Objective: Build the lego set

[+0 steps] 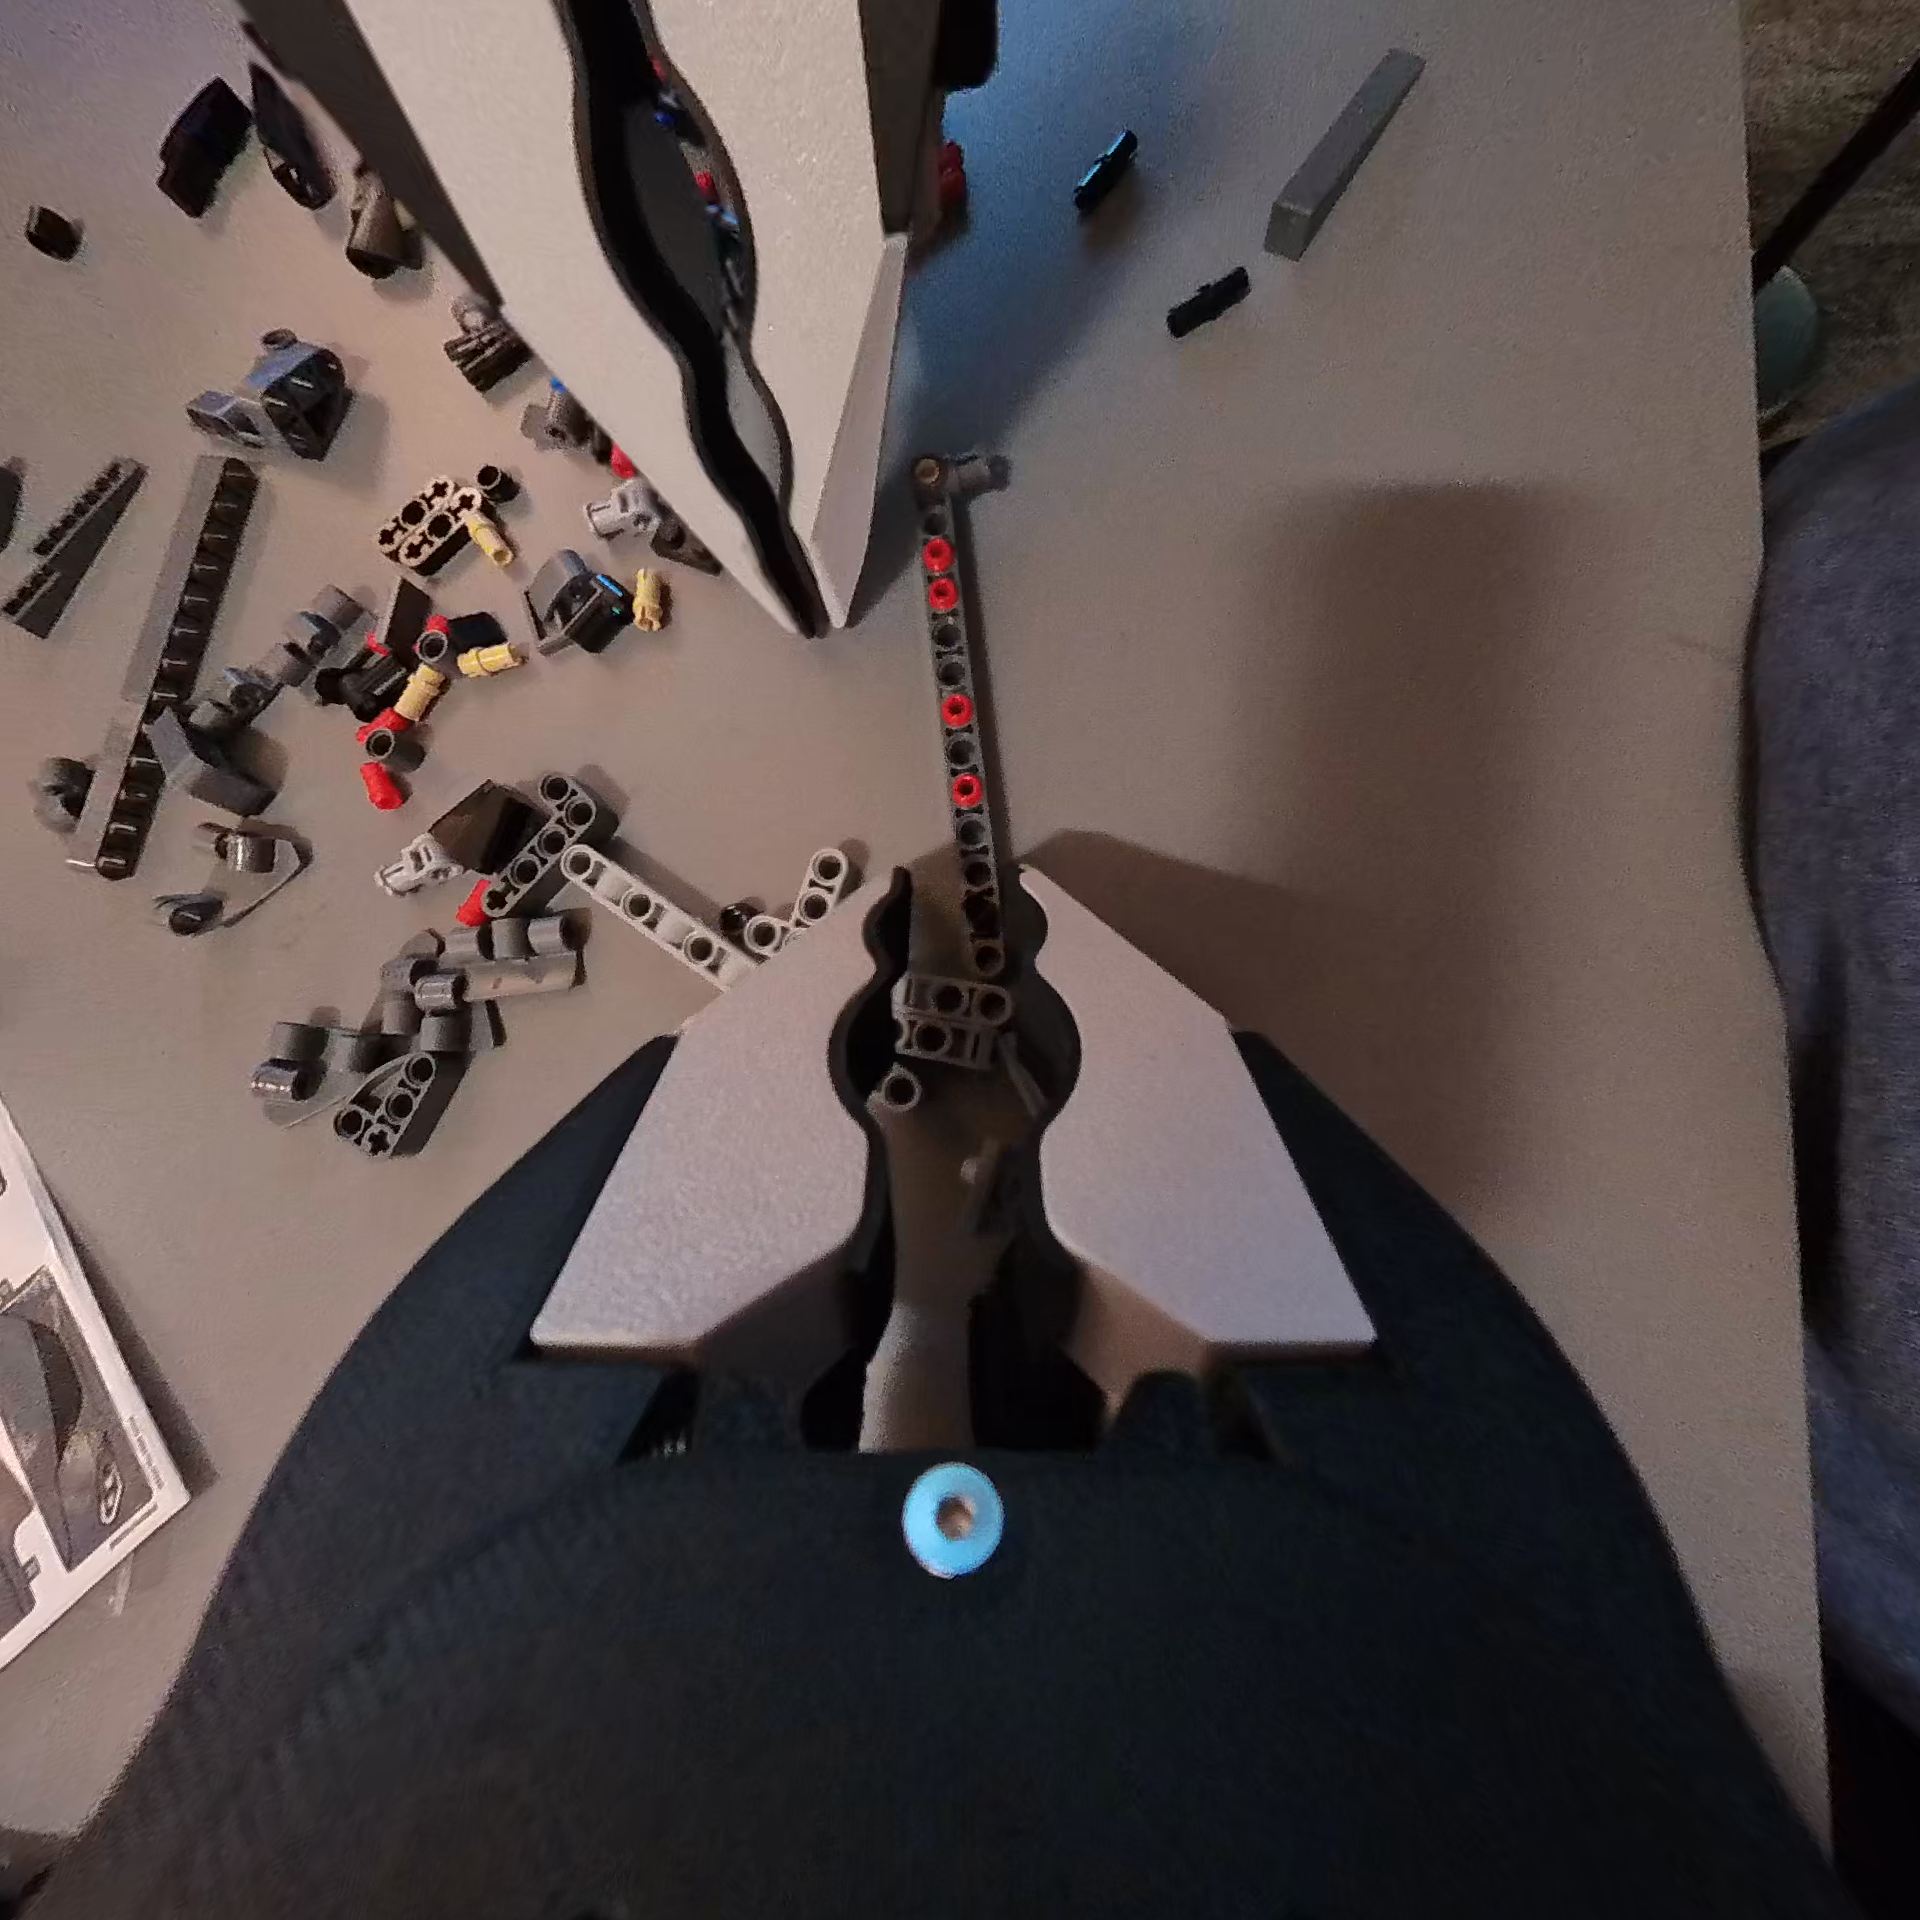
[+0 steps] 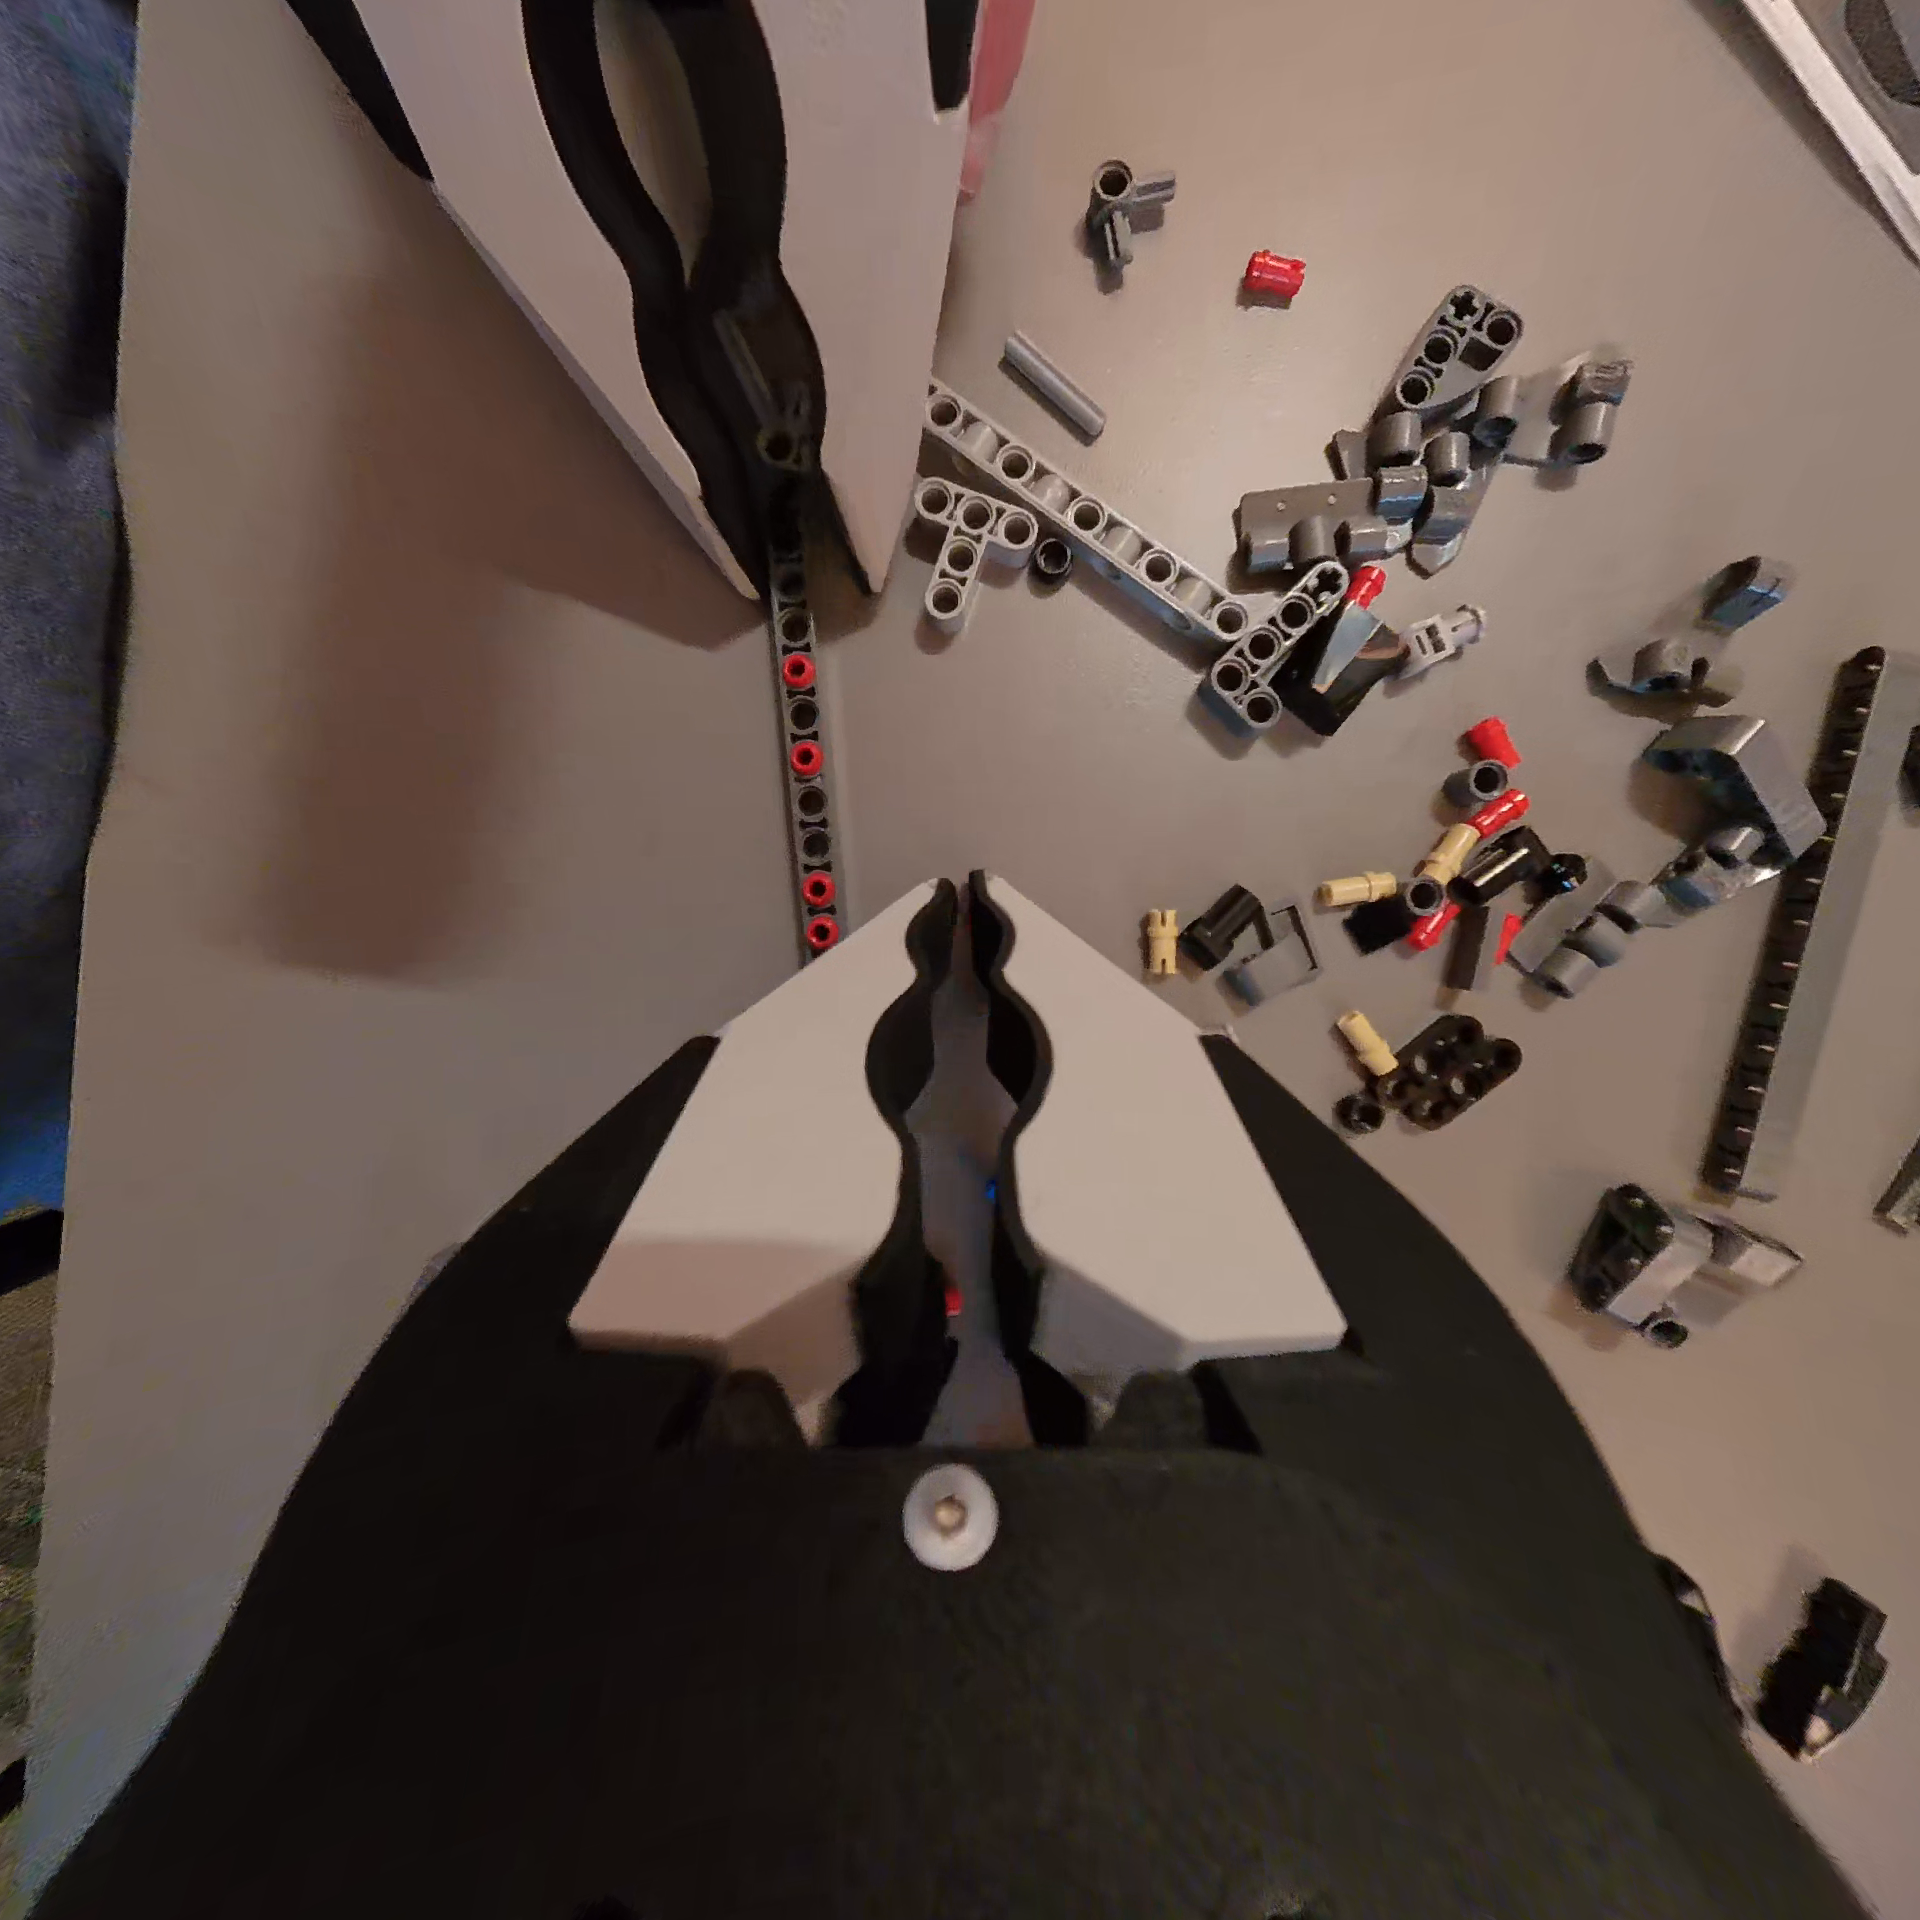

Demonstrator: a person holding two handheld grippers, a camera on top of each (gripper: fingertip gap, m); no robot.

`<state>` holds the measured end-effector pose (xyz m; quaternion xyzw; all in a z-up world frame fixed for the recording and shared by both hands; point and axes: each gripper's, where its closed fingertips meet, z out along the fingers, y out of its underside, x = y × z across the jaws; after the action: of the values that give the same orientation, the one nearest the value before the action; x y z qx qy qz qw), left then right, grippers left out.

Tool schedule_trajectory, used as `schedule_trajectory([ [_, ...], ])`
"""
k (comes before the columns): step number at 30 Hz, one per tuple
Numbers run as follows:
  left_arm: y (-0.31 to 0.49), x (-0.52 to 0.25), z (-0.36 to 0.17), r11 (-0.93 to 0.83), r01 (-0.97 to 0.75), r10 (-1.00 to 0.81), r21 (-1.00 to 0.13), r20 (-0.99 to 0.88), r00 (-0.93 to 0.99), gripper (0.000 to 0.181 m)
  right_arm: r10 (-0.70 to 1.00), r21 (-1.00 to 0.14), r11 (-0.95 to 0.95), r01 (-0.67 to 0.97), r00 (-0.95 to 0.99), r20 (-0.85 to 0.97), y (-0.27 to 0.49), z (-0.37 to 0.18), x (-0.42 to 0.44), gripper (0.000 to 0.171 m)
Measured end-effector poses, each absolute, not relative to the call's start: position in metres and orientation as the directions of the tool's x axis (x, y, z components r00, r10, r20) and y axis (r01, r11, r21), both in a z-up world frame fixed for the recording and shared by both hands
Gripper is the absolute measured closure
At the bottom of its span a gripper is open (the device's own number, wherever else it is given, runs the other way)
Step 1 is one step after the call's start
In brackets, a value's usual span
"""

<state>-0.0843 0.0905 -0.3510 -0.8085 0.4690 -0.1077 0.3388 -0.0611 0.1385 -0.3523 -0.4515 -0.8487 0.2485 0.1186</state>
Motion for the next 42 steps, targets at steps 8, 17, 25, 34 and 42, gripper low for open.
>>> schedule_trajectory([
  [8,0.091,-0.083,-0.342,-0.317,-0.666,-0.828,-0.675,-0.145,0.541,0.166,0.820,-0.536,0.479,0.695,-0.572,-0.008,0.147,-0.344,-0.055,0.156],
  [17,0.090,-0.085,-0.342,-0.324,-0.665,-0.823,-0.673,-0.146,0.549,0.167,0.716,-0.476,0.623,0.620,-0.697,0.029,0.153,-0.350,-0.059,0.160],
  [25,0.090,-0.086,-0.343,-0.327,-0.676,-0.827,-0.660,-0.147,0.543,0.167,0.592,-0.434,0.727,0.533,-0.806,0.004,0.155,-0.354,-0.058,0.163],
  [34,0.092,-0.087,-0.346,-0.333,-0.675,-0.825,-0.658,-0.143,0.547,0.168,0.544,-0.449,0.744,0.495,-0.839,-0.024,0.151,-0.355,-0.059,0.170],
  [42,0.104,-0.084,-0.328,-0.302,-0.627,-0.800,-0.719,-0.167,0.577,0.166,0.695,-0.535,0.589,0.606,-0.717,-0.047,0.152,-0.342,-0.064,0.169],
])
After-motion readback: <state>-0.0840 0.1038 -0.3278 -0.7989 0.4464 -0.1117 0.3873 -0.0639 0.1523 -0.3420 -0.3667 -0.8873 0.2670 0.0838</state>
